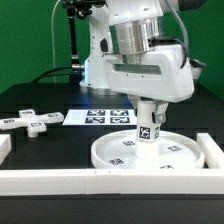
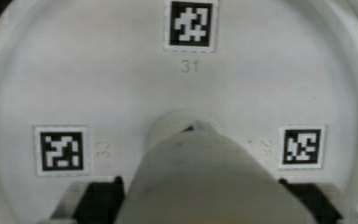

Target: Assemble round table

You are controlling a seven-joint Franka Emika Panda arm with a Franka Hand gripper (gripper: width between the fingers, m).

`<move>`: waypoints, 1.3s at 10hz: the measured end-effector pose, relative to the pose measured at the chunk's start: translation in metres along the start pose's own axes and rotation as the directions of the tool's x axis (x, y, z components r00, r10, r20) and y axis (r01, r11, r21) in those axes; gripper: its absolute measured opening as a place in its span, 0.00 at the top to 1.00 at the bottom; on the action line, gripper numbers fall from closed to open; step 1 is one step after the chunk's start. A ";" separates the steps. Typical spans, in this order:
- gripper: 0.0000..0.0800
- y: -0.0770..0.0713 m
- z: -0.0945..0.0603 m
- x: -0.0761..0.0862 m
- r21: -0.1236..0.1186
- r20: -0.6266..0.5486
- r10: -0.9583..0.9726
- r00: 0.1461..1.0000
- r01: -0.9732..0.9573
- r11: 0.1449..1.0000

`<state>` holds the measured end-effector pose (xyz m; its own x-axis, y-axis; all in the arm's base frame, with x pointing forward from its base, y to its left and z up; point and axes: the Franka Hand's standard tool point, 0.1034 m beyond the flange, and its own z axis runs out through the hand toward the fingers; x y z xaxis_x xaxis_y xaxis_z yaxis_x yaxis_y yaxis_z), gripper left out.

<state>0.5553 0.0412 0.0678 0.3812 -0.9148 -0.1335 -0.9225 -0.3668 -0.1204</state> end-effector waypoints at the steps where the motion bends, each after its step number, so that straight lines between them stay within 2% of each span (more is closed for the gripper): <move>1: 0.48 0.000 0.000 -0.001 0.001 0.001 0.036 0.999 -0.036 0.999; 3: 0.48 0.000 0.001 -0.001 0.003 0.005 0.085 0.996 -0.085 0.996; 4: 0.26 0.000 0.001 -0.001 0.003 0.005 0.070 0.998 -0.070 0.998; 5: 0.21 0.000 0.000 -0.001 0.004 0.003 -0.008 1.000 0.008 1.000; 7: 0.19 -0.005 -0.005 -0.006 -0.007 -0.018 -0.171 0.985 0.171 0.985; 8: 0.19 -0.008 -0.006 -0.010 -0.023 -0.033 -0.316 0.948 0.316 0.949; 11: 0.19 -0.008 -0.005 -0.011 -0.029 -0.028 -0.493 0.870 0.492 0.870; 13: 0.19 -0.008 -0.005 -0.010 -0.034 -0.022 -0.639 0.769 0.639 0.769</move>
Offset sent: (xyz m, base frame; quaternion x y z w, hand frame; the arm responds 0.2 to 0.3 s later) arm 0.0000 0.0000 0.0000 0.0000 0.0000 0.0000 1.0000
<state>0.5584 0.0524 0.0753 0.8814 -0.4724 -0.0040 -0.4679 -0.8719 -0.1446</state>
